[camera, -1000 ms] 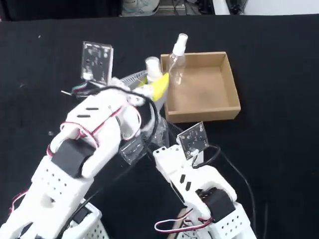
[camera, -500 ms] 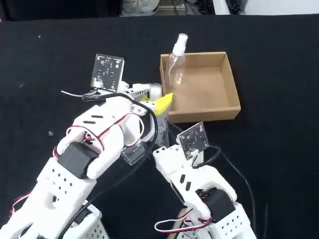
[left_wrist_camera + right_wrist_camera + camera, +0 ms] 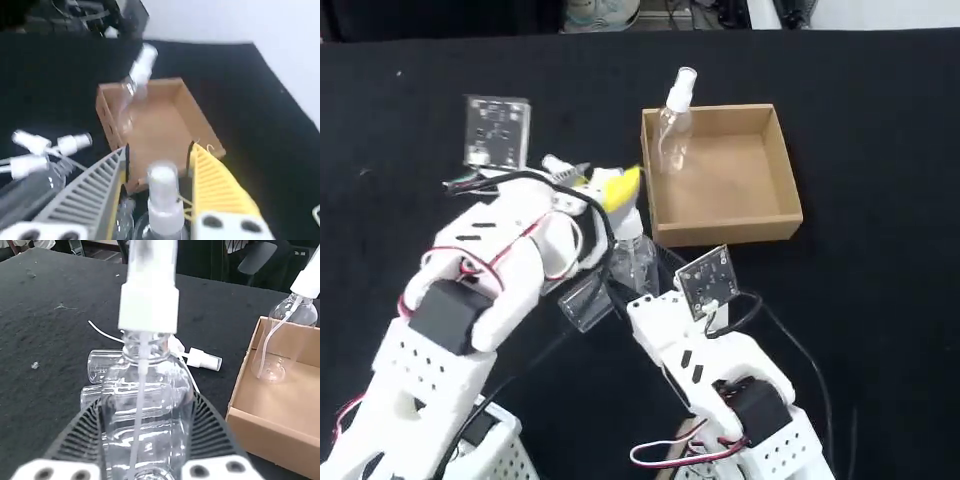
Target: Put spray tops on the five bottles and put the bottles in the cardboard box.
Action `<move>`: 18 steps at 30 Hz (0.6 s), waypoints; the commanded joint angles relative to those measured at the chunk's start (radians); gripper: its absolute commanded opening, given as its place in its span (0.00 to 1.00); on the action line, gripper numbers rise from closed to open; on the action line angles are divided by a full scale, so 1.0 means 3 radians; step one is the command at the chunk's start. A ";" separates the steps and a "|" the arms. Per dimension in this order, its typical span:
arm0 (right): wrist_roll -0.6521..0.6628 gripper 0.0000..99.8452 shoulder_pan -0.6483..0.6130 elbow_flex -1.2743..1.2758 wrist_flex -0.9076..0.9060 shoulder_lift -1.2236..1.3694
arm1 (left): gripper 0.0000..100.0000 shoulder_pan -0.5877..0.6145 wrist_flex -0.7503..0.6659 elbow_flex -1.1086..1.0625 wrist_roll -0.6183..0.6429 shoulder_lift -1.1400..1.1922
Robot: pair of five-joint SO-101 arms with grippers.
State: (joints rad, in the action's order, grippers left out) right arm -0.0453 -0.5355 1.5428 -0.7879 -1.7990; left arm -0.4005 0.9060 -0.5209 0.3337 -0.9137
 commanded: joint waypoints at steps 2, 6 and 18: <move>-0.0010 0.01 -0.0005 -0.0192 0.0092 -0.0427 | 0.20 0.0018 0.0026 0.0315 -0.0005 -0.0077; -0.0010 0.01 -0.0005 -0.0192 0.0072 -0.0427 | 0.20 0.0146 -0.0005 0.0309 -0.0072 -0.0041; -0.0010 0.01 -0.0005 -0.0192 0.0066 -0.0427 | 0.20 0.0335 -0.0317 -0.0130 -0.0292 0.0005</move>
State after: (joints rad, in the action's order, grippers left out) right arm -0.0453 -0.5355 1.5428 -0.7879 -1.7990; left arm -0.2793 0.8324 -0.5363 0.2570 -0.9122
